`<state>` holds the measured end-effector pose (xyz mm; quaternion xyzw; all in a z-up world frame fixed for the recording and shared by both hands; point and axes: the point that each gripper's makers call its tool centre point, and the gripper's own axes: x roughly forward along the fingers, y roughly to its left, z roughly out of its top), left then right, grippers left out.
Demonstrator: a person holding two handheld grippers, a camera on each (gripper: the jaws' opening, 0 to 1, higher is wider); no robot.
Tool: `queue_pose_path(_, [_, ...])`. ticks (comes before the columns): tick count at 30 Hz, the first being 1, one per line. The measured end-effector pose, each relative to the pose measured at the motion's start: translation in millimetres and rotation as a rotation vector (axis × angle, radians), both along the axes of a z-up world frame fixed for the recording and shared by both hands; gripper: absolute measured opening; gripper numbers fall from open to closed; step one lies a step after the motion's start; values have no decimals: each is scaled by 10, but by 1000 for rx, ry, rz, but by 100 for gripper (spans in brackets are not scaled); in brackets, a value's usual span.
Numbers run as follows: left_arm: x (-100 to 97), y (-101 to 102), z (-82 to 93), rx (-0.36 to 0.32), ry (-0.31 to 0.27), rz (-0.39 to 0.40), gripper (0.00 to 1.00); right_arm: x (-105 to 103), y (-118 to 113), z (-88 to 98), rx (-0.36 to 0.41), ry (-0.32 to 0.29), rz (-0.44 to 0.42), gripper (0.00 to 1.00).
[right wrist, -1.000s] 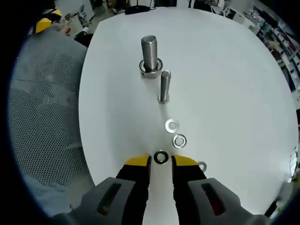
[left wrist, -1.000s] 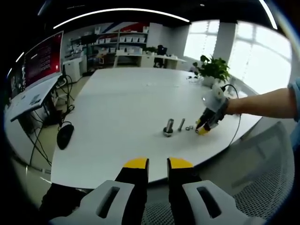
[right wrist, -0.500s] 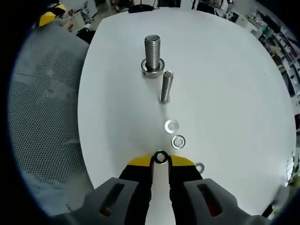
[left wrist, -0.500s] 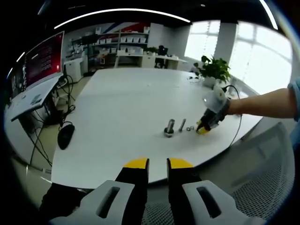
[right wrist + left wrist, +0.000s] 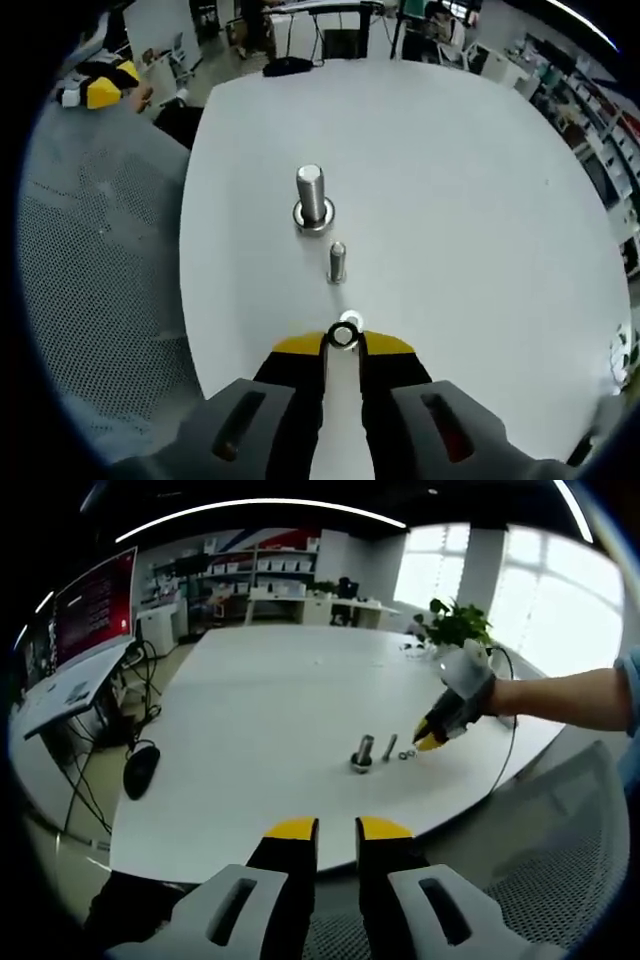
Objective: Place the washer onto the threaded stud by aligning its center hole with the stud, sliding it down to the base, and recovering from edge contact or off-axis alignment until the washer reaches the visible bottom stop.
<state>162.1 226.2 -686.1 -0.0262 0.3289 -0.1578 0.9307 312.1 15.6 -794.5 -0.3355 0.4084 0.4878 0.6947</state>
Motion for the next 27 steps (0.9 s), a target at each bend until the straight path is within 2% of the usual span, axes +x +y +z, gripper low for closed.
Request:
queue_pose_path(1, [1,1,2,-1,-1,1,12,48,73,55,34,-39,13,13])
queue_pose_path(4, [2,3,1,-1,-1,2,12,88,106,105,42,-67,-1,13])
queue_pose_path(7, [-1,1,4,-3,-1,4,12,86,204,185,83,-80,10,13])
queue_pose_path(11, [2,6,9,-4,-4,7,12,66,270,218,79,-87,27,13])
queue_pose_path(15, [-7,1,-3,-2,3,2,12,40,353,240,61,-79,47,13])
queue_pose_path(18, [-9,-1,-5,-3,4,0,12,42,335,205,2,-69,51,13])
queue_pose_path(24, [-11,-1,-4,-4,5,-2,12,70,360,196,-24,-50,49,13])
queue_pose_path(27, [-16,-4,-10,-4,8,-5,12,79,403,189,-15,-20,46,13])
